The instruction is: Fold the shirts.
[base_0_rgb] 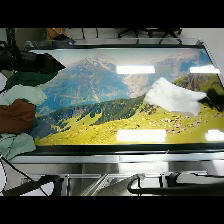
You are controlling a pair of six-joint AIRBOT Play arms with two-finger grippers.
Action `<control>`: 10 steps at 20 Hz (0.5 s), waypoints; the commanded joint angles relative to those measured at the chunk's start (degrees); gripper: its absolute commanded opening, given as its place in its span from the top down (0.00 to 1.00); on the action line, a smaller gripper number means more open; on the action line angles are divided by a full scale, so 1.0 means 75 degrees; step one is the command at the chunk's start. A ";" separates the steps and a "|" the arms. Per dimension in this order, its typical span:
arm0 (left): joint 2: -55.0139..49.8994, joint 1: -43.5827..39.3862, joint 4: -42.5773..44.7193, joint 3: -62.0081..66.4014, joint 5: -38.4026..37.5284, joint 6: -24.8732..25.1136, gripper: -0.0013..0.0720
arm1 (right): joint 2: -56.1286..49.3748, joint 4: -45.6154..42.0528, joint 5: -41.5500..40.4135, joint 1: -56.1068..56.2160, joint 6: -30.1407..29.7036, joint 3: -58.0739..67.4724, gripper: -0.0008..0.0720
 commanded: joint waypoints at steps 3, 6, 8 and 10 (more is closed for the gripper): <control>0.0000 -0.0006 0.0000 -0.0003 0.0125 0.0221 0.96 | 0.2495 -0.1070 -0.0580 -0.2582 0.0609 -0.3383 0.97; 0.0000 -0.0006 -0.0006 -0.0003 0.0137 0.0300 0.96 | 0.3182 -0.1078 -0.0935 -0.2716 0.0979 -0.5149 0.97; 0.0000 -0.0006 -0.0006 -0.0003 0.0125 0.0326 0.96 | 0.3340 -0.1119 -0.0985 -0.2716 0.1026 -0.5645 0.97; 0.0000 -0.0003 -0.0003 -0.0003 0.0122 0.0329 0.96 | 0.3450 -0.1288 -0.0938 -0.2722 0.1026 -0.5563 0.57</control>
